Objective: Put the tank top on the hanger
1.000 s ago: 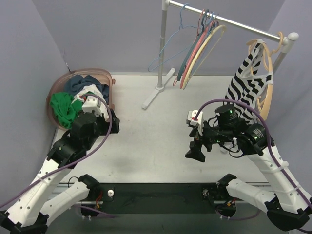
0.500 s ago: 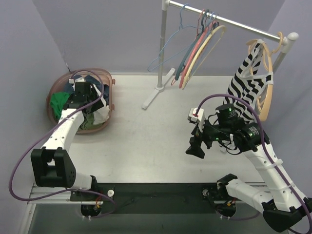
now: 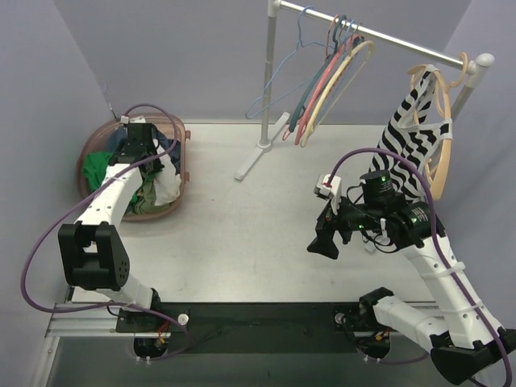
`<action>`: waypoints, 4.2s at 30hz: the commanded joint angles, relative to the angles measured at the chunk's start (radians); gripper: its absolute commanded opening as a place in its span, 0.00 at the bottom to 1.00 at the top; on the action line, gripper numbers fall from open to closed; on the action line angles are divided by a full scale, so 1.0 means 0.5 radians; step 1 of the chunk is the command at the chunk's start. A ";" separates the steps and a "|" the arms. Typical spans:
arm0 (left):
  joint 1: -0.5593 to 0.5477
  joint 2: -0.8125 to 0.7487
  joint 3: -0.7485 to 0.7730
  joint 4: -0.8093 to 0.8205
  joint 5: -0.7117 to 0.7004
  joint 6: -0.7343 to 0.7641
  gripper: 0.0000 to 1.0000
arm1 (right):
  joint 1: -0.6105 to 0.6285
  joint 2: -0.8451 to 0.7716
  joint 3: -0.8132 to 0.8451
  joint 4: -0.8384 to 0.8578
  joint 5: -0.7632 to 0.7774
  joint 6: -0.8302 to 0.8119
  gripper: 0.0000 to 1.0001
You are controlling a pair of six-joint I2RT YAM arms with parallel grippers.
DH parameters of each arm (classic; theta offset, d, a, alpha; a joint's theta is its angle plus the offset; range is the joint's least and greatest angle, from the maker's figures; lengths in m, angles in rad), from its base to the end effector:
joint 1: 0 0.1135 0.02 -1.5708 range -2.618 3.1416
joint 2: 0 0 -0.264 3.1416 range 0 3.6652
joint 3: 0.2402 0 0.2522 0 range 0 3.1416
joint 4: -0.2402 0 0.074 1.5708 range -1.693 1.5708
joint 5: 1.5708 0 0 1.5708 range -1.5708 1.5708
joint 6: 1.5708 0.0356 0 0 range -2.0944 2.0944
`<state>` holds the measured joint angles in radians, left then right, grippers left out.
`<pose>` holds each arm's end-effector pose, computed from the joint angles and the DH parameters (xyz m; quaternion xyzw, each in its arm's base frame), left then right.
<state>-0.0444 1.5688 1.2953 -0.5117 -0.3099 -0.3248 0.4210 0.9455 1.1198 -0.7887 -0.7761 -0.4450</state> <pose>0.3480 -0.0046 0.2928 -0.1860 0.8956 0.0707 0.3979 0.1518 0.0953 0.3718 -0.5029 0.6729 0.3308 0.4300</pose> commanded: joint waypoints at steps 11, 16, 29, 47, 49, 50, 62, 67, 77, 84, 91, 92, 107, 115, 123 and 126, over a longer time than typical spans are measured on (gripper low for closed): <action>0.009 -0.456 0.603 0.057 -0.233 0.125 0.00 | -0.109 -0.035 0.055 -0.018 -0.138 0.013 0.99; -0.012 -0.493 0.940 0.079 -0.423 0.150 0.00 | -0.139 -0.020 0.083 -0.024 -0.175 0.022 0.99; -1.312 -0.171 2.176 0.250 -0.641 0.637 0.00 | -0.204 -0.075 0.101 -0.085 -0.209 -0.101 0.99; -2.648 -0.127 1.543 0.952 -1.190 1.304 0.00 | -0.538 -0.351 -0.061 -0.147 -0.258 -0.178 1.00; -2.626 -0.283 1.068 1.115 -1.279 1.206 0.00 | -0.553 -0.372 -0.098 -0.153 -0.240 -0.178 1.00; -2.602 -0.336 0.899 1.140 -1.300 1.071 0.00 | -0.557 -0.375 -0.110 -0.168 -0.227 -0.181 1.00; -1.191 -0.892 -0.639 0.392 -0.305 -0.320 0.42 | -0.505 -0.185 -0.156 -0.312 -0.194 -0.358 1.00; -1.184 -1.146 -0.649 0.284 -0.007 -0.182 0.97 | -0.281 -0.185 -0.297 -0.352 0.021 -0.536 1.00; -1.834 -1.245 -0.811 0.342 0.424 -0.399 0.95 | -0.035 -0.042 -0.571 -0.061 0.368 -0.365 0.77; -2.347 -0.828 -1.121 0.903 0.191 -0.767 0.83 | 0.023 0.265 -0.583 0.132 0.297 -0.193 0.63; -2.402 -0.417 -1.038 1.180 0.120 -0.780 0.81 | 0.054 0.612 -0.598 0.246 0.279 -0.070 0.59; -2.421 -0.380 -0.990 1.168 0.105 -0.777 0.80 | 0.054 0.643 -0.598 0.252 0.303 -0.055 0.59; -2.454 -0.116 -0.971 1.122 0.003 -0.801 0.57 | 0.069 1.208 -0.420 0.298 0.647 0.147 0.57; -2.445 -0.287 -1.145 1.155 -0.006 -0.853 0.13 | 0.085 1.300 -0.396 0.295 0.742 0.172 0.47; -2.412 -0.826 -1.537 1.158 0.025 -1.007 0.00 | 0.082 1.284 -0.408 0.292 0.788 0.181 0.03; -2.390 -1.075 -1.673 1.183 0.089 -1.087 0.00 | 0.078 1.199 -0.408 0.271 0.779 0.163 0.00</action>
<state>-1.2549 1.1839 0.5301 0.0341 -0.2905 -0.8005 0.4591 1.5986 0.8913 -0.6052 -0.4007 -0.3599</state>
